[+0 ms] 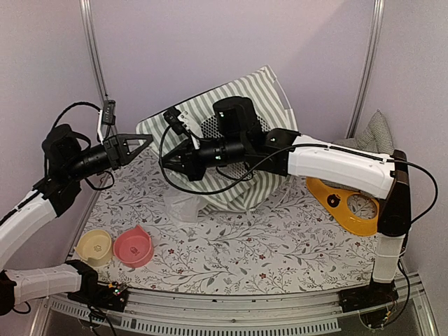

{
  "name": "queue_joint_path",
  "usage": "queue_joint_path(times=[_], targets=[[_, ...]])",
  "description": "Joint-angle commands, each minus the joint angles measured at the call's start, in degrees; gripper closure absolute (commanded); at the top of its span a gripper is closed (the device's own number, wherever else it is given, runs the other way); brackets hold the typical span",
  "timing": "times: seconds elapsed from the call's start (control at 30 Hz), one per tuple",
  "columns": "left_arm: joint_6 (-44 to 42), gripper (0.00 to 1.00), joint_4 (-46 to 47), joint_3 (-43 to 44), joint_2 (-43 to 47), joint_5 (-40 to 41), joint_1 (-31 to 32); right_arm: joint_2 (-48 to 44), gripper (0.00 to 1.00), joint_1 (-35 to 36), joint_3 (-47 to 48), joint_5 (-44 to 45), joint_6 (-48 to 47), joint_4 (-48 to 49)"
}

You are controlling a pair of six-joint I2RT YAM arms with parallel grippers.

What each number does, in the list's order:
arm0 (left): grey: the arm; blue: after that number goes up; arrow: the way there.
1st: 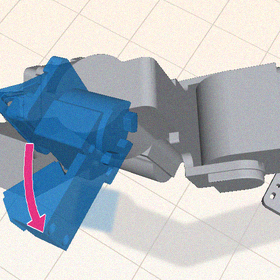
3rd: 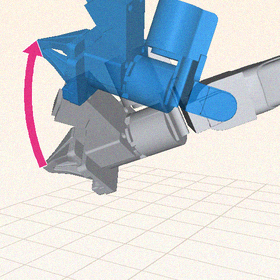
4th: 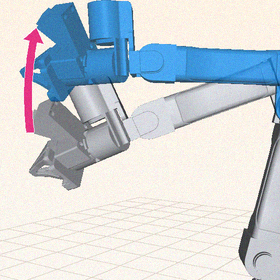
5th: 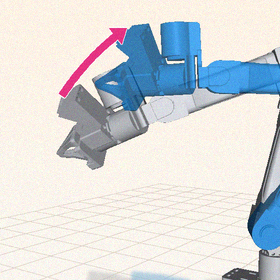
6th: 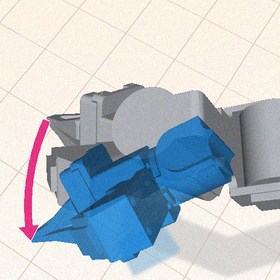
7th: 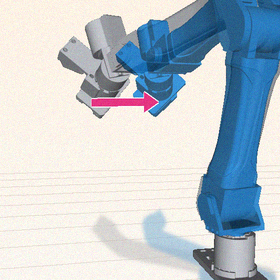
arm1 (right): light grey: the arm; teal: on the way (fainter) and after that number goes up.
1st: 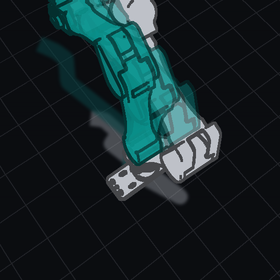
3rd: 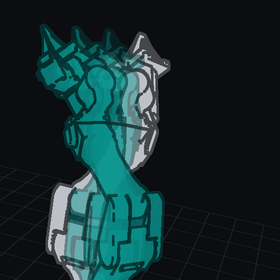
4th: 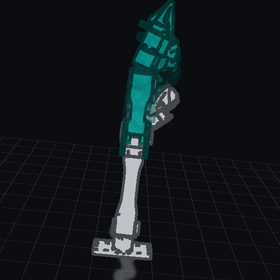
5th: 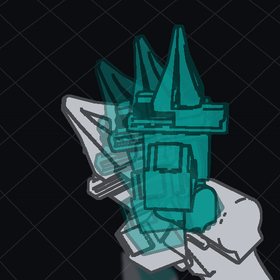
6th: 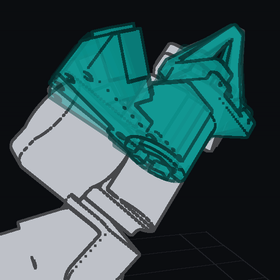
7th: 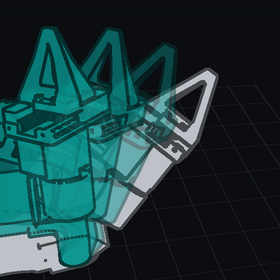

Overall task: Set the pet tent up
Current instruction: Insert the tent pole into the pole socket of the pet tent.

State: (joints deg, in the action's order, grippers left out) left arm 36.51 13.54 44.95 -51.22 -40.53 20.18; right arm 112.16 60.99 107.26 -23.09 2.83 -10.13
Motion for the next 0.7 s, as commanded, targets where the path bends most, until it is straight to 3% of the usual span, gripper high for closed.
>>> queue_joint_path(times=[0.0,0.67], targets=[[-0.6,1.00,4.4,-0.7,1.4,-3.7,-0.4,-2.0,1.00,-1.2,0.6,2.4,1.0,0.9],[3.4,1.00,4.5,1.0,1.7,-2.7,-0.3,0.7,1.00,-1.2,3.1,3.6,1.5,-1.4]])
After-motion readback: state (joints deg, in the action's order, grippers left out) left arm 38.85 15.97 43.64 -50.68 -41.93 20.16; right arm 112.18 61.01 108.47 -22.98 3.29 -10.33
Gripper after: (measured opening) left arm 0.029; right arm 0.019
